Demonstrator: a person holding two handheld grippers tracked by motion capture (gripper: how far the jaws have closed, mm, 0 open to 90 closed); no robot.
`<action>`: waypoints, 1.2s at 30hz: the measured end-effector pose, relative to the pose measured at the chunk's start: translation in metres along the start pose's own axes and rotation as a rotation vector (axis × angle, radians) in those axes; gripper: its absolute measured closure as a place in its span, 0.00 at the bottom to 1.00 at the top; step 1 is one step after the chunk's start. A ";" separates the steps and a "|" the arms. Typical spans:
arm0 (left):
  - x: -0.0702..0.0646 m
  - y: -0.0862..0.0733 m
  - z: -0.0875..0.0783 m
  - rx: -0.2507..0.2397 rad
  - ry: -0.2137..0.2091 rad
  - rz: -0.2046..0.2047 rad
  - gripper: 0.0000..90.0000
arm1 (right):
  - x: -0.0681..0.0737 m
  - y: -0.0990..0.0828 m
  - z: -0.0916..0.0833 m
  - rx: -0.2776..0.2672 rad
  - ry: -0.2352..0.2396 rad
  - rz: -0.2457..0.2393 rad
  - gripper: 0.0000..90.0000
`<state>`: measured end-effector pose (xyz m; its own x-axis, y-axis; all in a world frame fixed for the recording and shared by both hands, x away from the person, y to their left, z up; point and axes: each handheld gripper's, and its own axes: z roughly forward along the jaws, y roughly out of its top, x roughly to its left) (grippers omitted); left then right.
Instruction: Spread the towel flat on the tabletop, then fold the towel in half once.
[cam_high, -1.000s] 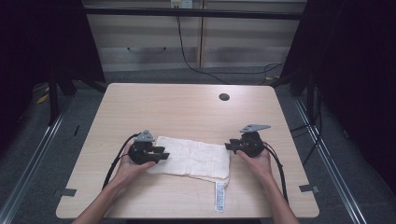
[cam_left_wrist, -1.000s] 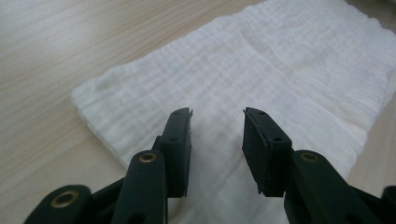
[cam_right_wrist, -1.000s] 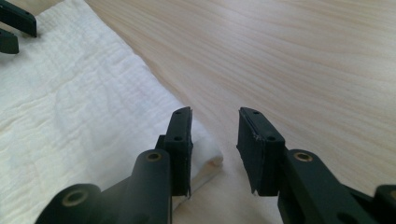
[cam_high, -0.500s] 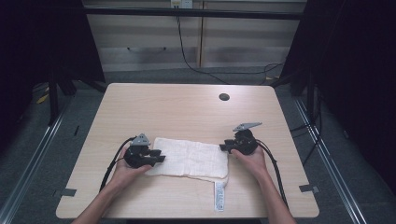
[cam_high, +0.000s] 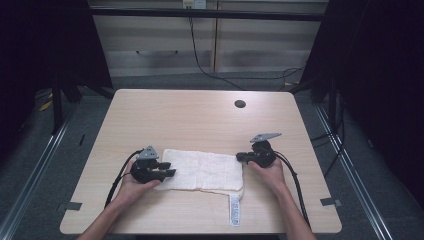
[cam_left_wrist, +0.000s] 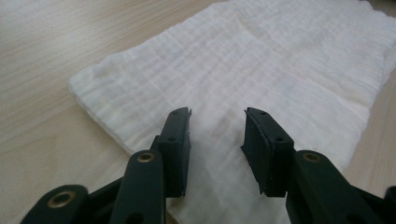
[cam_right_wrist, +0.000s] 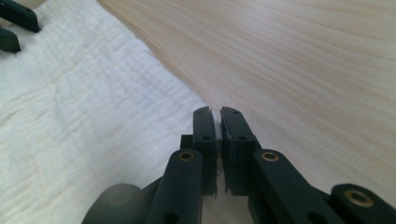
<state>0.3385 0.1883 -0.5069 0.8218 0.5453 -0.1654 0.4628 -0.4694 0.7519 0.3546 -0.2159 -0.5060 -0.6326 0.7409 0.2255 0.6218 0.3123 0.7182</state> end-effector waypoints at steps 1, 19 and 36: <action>0.000 0.000 0.000 -0.001 0.001 0.000 0.68 | 0.000 0.000 0.000 -0.004 0.002 0.007 0.96; 0.040 0.016 -0.015 -0.102 0.079 -0.110 0.65 | -0.002 0.004 0.007 -0.042 -0.007 0.033 0.97; 0.055 0.013 0.002 -0.001 0.099 -0.060 0.64 | 0.001 0.010 0.009 -0.050 0.006 0.021 0.97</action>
<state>0.3909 0.2109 -0.5073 0.7555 0.6385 -0.1465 0.5103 -0.4333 0.7429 0.3645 -0.2067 -0.5043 -0.6226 0.7435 0.2442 0.6111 0.2670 0.7451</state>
